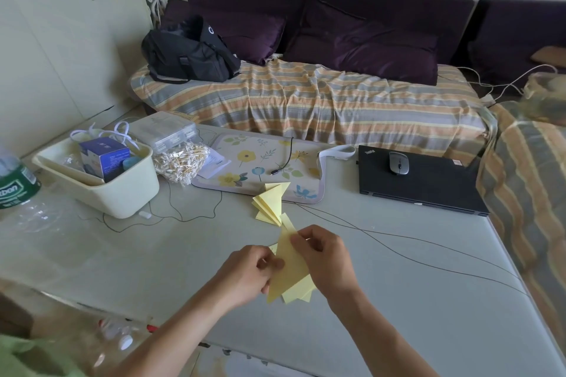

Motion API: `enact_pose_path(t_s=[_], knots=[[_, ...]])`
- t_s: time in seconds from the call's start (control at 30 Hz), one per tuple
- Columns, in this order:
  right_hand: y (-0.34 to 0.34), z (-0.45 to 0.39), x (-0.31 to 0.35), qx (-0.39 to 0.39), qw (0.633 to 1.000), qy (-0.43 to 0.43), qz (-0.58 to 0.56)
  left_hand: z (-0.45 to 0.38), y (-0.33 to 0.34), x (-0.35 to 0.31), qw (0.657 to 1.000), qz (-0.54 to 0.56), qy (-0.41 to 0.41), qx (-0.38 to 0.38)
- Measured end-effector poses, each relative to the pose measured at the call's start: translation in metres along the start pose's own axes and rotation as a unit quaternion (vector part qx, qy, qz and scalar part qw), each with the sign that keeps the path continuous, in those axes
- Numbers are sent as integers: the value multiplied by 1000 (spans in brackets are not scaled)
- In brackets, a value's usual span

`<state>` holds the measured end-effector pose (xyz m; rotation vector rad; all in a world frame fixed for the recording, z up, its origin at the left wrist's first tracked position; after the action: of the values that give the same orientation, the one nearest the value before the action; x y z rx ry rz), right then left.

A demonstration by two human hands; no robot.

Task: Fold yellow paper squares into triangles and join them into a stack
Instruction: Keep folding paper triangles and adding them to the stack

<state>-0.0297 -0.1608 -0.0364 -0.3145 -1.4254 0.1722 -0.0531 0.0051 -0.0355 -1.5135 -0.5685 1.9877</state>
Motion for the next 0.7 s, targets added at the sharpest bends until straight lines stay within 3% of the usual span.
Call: enact_pose_path(t_s=[0.17, 0.27, 0.7], knots=[[7, 4, 4, 33, 998, -31, 32, -5, -11, -11, 988, 92, 41, -119], [8, 7, 10, 39, 997, -45, 44, -2, -19, -15, 976, 147, 39, -154], [-3, 25, 27, 23, 998, -54, 19, 24, -25, -27, 954, 254, 12, -160]])
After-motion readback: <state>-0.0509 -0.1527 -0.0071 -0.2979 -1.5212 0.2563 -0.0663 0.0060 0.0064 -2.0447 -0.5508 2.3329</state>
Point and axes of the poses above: each hand's wrist, its own z-axis away from the middle knuckle, its own y-axis out of the palm, x = y × z, the point moved 3 cm from there along -z, towards the middle knuckle, and after that the axes turned 4 degrees about -x, right-handed, at the moved point
